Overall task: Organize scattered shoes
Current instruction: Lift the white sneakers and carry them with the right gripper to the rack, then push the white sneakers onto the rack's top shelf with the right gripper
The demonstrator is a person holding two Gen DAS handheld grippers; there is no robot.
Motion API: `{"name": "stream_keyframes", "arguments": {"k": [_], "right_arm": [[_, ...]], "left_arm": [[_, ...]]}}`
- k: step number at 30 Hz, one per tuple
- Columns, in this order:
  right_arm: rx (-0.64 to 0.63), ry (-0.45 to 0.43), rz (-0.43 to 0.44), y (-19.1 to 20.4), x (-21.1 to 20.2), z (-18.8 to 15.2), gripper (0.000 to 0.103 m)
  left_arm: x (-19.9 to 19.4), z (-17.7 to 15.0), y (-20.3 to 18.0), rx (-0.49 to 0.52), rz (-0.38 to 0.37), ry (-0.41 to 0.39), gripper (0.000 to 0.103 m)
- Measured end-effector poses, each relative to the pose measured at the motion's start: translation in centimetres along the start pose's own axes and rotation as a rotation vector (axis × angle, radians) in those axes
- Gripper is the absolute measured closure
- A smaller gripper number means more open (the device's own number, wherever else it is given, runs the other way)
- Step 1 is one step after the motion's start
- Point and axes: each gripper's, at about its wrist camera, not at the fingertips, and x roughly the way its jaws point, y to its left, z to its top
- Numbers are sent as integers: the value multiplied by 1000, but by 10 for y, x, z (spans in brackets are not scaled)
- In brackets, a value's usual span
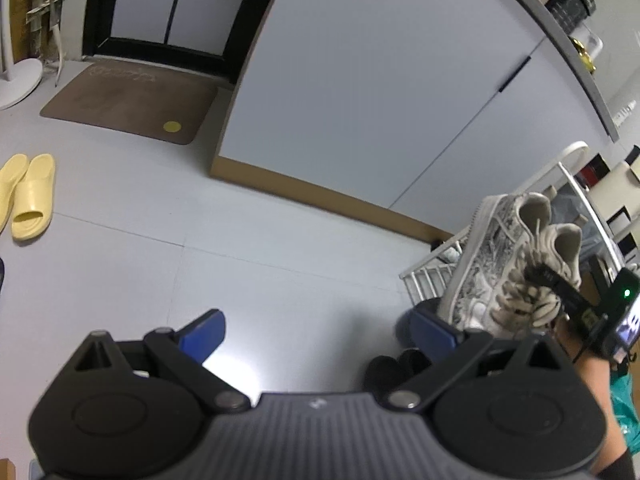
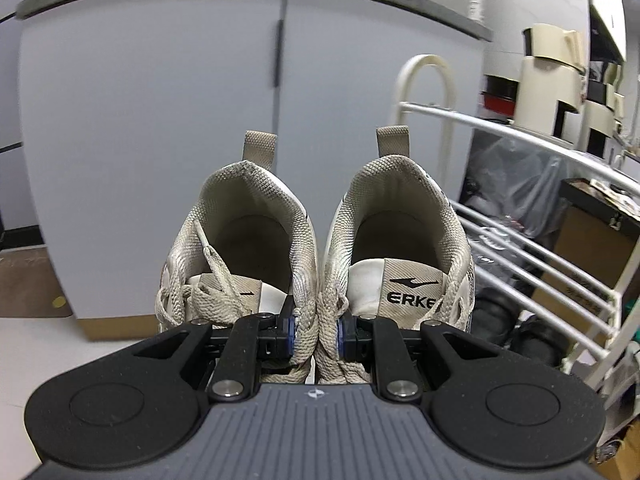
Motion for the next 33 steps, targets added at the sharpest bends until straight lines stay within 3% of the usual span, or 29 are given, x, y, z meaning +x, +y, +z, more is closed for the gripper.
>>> {"name": "stream_keyframes", "arguments": {"k": [7, 19, 22, 27, 33], "right_arm": [[62, 7, -98, -60, 16, 22, 83], [129, 39, -210, -124, 47, 49, 83], [150, 55, -220, -132, 59, 53, 83], [231, 76, -274, -140, 86, 51, 83], [269, 23, -365, -153, 104, 57, 83]], "left_arm": [[1, 0, -6, 42, 17, -11, 3], [10, 2, -4, 5, -19, 16, 3], [9, -1, 2, -65, -40, 29, 3], [3, -2, -8, -53, -86, 26, 3], [12, -2, -9, -37, -84, 50, 3]]}}
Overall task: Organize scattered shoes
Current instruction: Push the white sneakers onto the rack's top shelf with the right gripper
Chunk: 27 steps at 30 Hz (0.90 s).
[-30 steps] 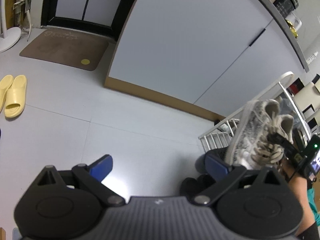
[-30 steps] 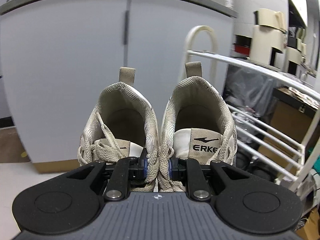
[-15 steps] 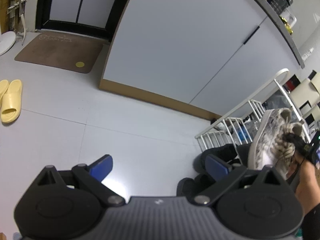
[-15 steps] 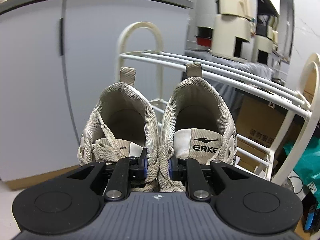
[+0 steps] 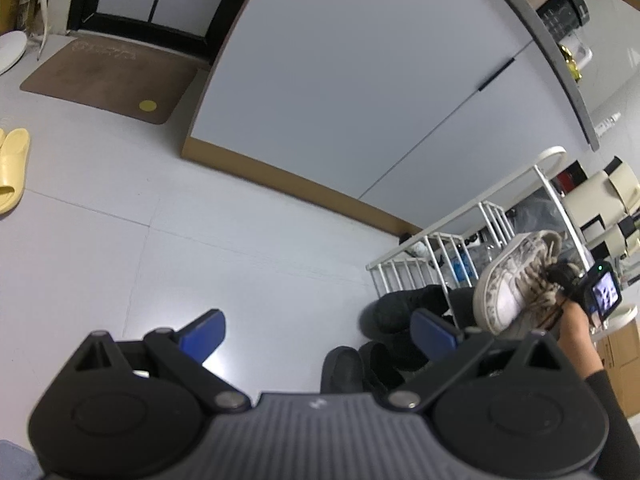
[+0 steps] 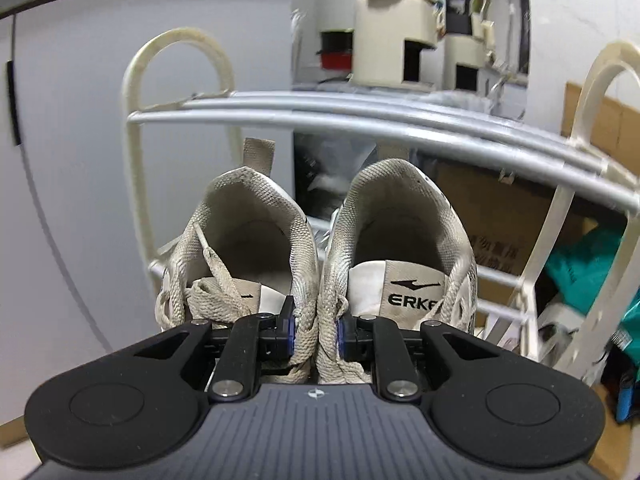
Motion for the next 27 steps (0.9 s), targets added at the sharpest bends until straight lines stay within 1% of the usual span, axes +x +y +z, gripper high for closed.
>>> {"name": "stream_keyframes", "arguments": {"k": [5, 8, 13, 16, 17, 18, 19, 21, 22, 23, 24, 25, 27], "right_arm": [[38, -2, -58, -10, 24, 21, 83], [104, -12, -81, -19, 34, 28, 83], [141, -78, -164, -30, 47, 40, 83], [195, -84, -193, -42, 57, 47, 81], [207, -81, -194, -44, 59, 47, 77], [225, -77, -194, -47, 62, 47, 71], [231, -72, -183, -49, 64, 46, 69], [245, -58, -137, -54, 69, 47, 56], [249, -47, -129, -56, 71, 49, 53], [253, -29, -117, -56, 73, 50, 40], [258, -11, -105, -56, 74, 51, 33], [262, 7, -93, -56, 76, 52, 32], [260, 13, -92, -54, 76, 54, 28]], "left_arm": [[12, 1, 4, 15, 41, 31, 3], [15, 3, 8, 18, 57, 40, 3], [19, 4, 13, 15, 65, 52, 3], [22, 4, 14, 18, 71, 63, 3], [23, 3, 14, 19, 71, 65, 3], [23, 3, 14, 20, 70, 67, 3], [23, 3, 14, 23, 67, 70, 3], [22, 2, 12, 34, 47, 72, 3], [21, 2, 11, 40, 43, 69, 3], [20, 3, 11, 44, 48, 62, 3], [21, 3, 10, 47, 52, 60, 3], [22, 3, 10, 51, 59, 65, 3], [26, 2, 11, 40, 42, 92, 3]]}}
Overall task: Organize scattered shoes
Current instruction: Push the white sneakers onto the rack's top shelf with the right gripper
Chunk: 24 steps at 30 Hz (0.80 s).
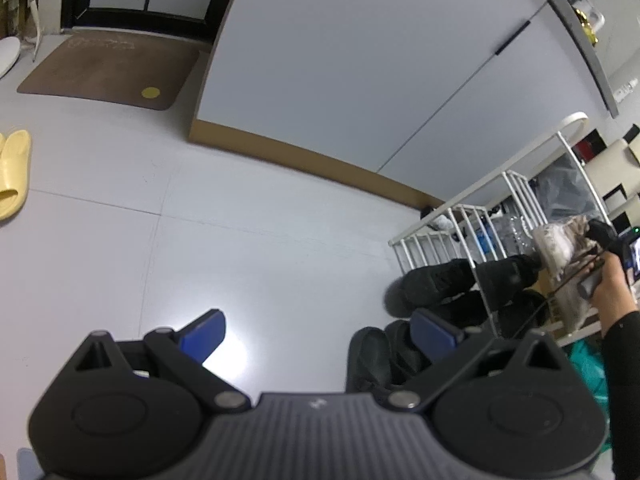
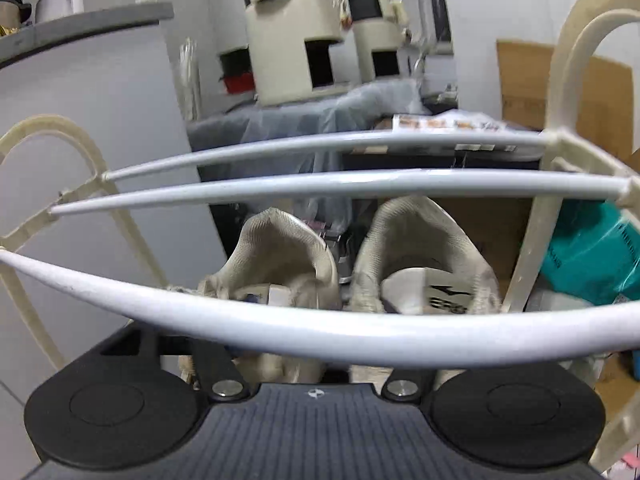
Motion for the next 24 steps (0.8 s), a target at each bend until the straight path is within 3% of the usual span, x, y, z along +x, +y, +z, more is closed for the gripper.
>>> {"name": "stream_keyframes", "arguments": {"k": [3, 8, 11, 15, 20, 24], "right_arm": [[74, 8, 56, -6, 1, 4, 20], [40, -31, 90, -6, 2, 0, 16], [-44, -69, 72, 0, 2, -8, 16], [-42, -56, 66, 2, 4, -3, 16], [-142, -168, 61, 15, -4, -8, 10], [-185, -170, 27, 27, -9, -12, 9]], "left_arm": [[2, -3, -2, -8, -23, 18, 3], [1, -3, -6, 16, -13, 4, 3], [6, -3, -6, 14, -11, 21, 3], [8, -1, -6, 13, -7, 23, 3], [10, 0, -6, 10, -9, 26, 3], [12, -1, -9, 15, -17, 31, 3]]}}
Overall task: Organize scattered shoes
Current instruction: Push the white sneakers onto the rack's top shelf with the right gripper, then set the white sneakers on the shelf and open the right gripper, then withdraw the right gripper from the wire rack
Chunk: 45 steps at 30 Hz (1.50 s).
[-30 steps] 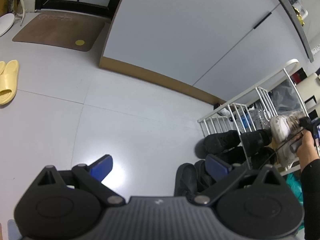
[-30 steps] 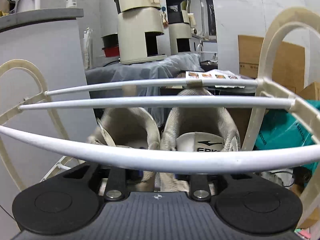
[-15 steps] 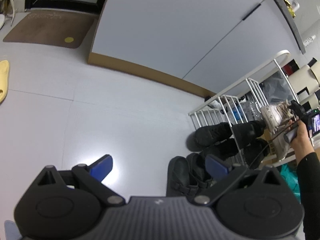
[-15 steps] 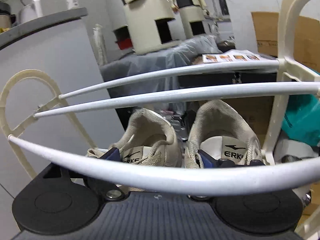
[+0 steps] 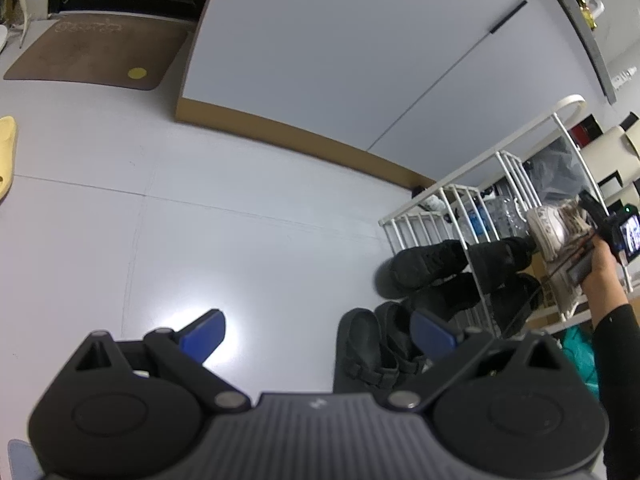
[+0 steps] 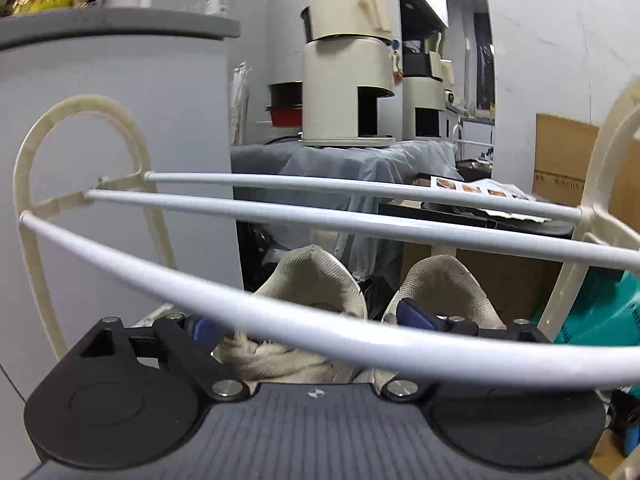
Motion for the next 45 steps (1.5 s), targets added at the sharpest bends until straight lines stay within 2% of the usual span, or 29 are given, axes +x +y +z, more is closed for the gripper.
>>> {"name": "stream_keyframes", "arguments": {"k": [8, 14, 16, 22, 26, 30, 34, 36, 41, 43, 45], "right_arm": [[12, 59, 23, -8, -16, -5, 10], [20, 123, 32, -8, -47, -7, 9], [41, 171, 72, -11, -61, -4, 9], [1, 214, 129, -24, -108, 10, 9], [-29, 217, 147, -37, -137, 22, 9], [-69, 221, 181, -50, -168, 32, 9], [-108, 225, 246, -64, -207, 39, 9], [-121, 223, 271, -70, -222, 38, 9], [-164, 269, 405, -79, -264, 10, 9], [-158, 285, 405, -82, -276, 0, 9], [-126, 257, 394, -89, -292, -3, 9]], "left_arm": [[-10, -1, -3, 31, 33, -45, 3], [-21, -3, -5, 23, 12, -62, 3], [-26, -5, -7, 31, 6, -71, 3], [-46, -6, -8, 21, -28, -123, 3], [-56, -8, -10, 57, -42, -125, 3], [-62, -17, -17, 139, -42, -123, 3], [-64, -19, -19, 150, -59, -113, 3], [-65, -19, -19, 157, -61, -112, 3], [-66, -21, -14, 153, -65, -103, 3], [-69, -23, -15, 159, -69, -109, 3], [-71, -25, -16, 174, -67, -114, 3]]}}
